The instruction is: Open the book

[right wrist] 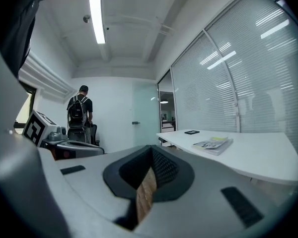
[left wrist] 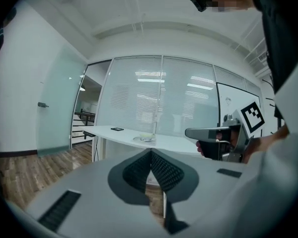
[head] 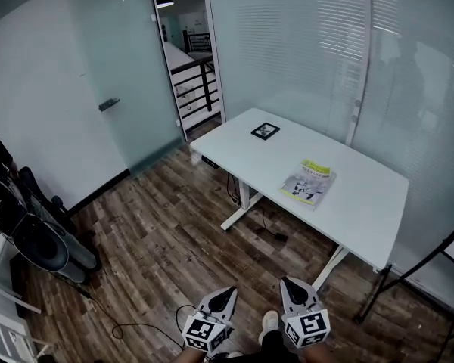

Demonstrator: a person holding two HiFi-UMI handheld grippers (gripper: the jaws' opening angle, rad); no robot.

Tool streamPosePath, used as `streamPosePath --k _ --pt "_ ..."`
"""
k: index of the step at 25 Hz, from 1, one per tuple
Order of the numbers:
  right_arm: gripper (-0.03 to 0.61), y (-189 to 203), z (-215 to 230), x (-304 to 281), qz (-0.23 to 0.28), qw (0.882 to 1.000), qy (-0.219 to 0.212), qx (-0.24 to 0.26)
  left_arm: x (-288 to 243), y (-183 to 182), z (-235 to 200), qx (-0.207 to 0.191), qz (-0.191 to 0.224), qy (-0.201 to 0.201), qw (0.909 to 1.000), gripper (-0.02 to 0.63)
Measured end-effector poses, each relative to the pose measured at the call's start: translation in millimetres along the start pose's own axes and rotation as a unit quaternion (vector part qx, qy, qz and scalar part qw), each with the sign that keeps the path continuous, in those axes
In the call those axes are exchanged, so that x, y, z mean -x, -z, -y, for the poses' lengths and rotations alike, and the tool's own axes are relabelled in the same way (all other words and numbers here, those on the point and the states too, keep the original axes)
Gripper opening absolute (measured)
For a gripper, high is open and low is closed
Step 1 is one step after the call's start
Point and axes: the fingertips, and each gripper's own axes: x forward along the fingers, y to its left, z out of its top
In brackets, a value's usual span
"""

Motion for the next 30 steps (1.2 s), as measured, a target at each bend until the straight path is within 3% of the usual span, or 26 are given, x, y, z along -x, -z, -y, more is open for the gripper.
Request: streamPosePath --k 6,16,30 --pt "0.006 -17 37 -41 0.004 1.0 -0.003 0.003 -51 -34 -20 -0.015 0.016 -0.005 0.9997 0.009" --pt "0.006 -28 125 -99 0.017 1.0 0.003 -0.008 -158 -45 -32 -0.05 -0.011 0.005 0.9987 0.009" --pt "0.006 -31 222 -106 0.006 0.999 0.04 -0.016 -243 -50 -15 -0.06 -0.018 0.032 0.9975 0.009"
